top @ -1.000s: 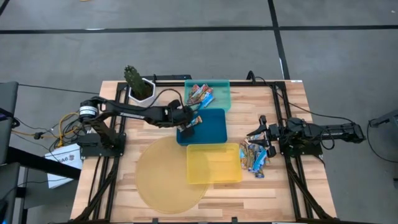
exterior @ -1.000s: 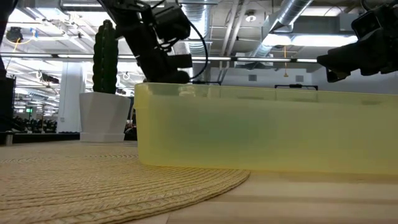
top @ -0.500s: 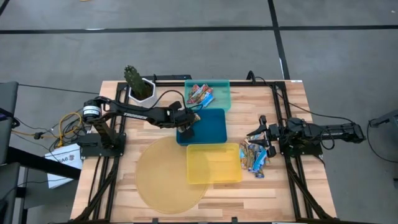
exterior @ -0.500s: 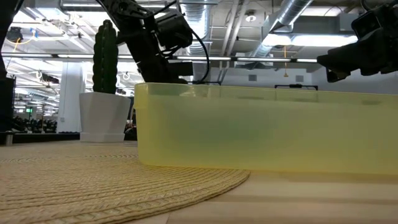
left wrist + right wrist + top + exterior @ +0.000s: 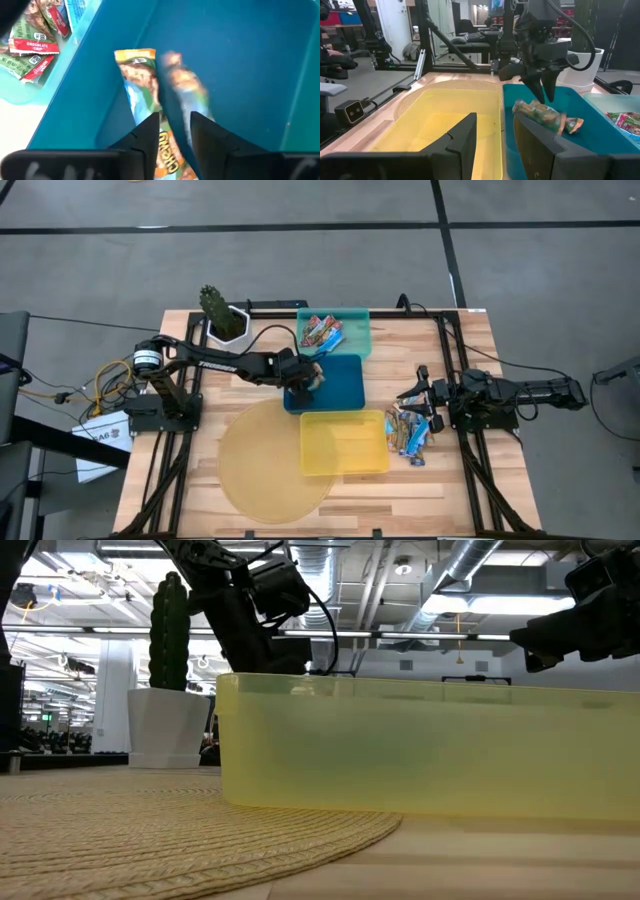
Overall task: Pick and place Granola Bars by type
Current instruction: Put the yellow granola bar into the blue bin
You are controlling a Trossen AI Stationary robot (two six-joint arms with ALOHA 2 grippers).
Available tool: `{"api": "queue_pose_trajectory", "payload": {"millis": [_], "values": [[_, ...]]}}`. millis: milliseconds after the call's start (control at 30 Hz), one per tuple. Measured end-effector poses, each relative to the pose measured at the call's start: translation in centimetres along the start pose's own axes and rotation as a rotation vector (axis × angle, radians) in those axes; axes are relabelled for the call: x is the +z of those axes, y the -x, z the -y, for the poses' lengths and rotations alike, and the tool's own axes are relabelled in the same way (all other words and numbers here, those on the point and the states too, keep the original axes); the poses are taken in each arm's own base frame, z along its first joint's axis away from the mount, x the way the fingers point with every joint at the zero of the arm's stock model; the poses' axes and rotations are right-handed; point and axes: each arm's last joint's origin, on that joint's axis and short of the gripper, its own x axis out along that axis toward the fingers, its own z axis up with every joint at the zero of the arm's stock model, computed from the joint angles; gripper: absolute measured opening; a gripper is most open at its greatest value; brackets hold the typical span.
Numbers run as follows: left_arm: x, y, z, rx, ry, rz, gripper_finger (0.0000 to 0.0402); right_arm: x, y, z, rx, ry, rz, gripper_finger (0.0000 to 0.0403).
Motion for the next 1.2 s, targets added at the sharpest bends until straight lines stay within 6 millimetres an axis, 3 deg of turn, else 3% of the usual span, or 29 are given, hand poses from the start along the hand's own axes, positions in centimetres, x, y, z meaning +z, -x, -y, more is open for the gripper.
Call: {"api": "queue_pose_trajectory", "payload": {"millis": [233, 567, 733, 1000, 1200], "values": [[0.0, 0.0, 0.0, 0.002, -0.001, 0.002, 0.0138, 0.0, 0.0, 0.0, 0.001, 0.0, 0.0, 0.0124], [0.6, 0.5, 0.9, -0.023, -0.049, 0.082, 0.0138, 0.0, 0.0, 0.0, 0.0, 0.0, 0.0, 0.0124], [1.0, 2.2, 1.8, -0.052, -0.156, 0.141, 0.0138, 0.0, 0.0, 0.0, 0.0, 0.0, 0.0, 0.0124], [0.8, 6.7, 2.8, -0.109, -0.307, 0.2, 0.0137, 0.0, 0.0, 0.0, 0.0, 0.0, 0.0, 0.0124], [-2.7, 8.1, 2.1, -0.176, -0.337, 0.264, 0.0137, 0.0, 0.0, 0.0, 0.0, 0.0, 0.0, 0.0124]]}}
